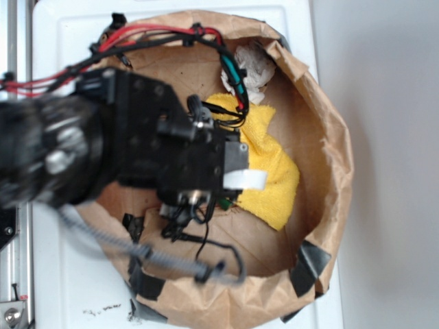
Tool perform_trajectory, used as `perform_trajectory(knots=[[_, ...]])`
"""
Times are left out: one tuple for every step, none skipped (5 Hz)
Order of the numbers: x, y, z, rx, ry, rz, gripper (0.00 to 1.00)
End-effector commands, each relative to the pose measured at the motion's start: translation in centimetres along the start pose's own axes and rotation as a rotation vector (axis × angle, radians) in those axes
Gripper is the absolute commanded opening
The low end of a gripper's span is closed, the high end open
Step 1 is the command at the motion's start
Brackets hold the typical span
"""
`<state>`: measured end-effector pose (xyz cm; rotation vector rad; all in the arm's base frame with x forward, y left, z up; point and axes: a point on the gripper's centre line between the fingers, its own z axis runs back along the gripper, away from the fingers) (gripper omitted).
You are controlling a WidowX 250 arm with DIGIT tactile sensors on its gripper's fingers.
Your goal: Grab the carrot.
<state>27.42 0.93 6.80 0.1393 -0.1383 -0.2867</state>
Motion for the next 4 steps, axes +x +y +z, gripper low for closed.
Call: perform_trajectory(knots=[[3.8, 0.5, 7.5, -0.032, -0.039, 0.179, 0.00], [4.3, 0.7, 8.7, 0.024, -0.052, 0.313, 0.00], [4.7, 1.9, 9.3, 0.008, -0.018, 0.394, 0.00], [4.8, 2.8, 9.5, -0.026, 0.008, 0.410, 0.00]])
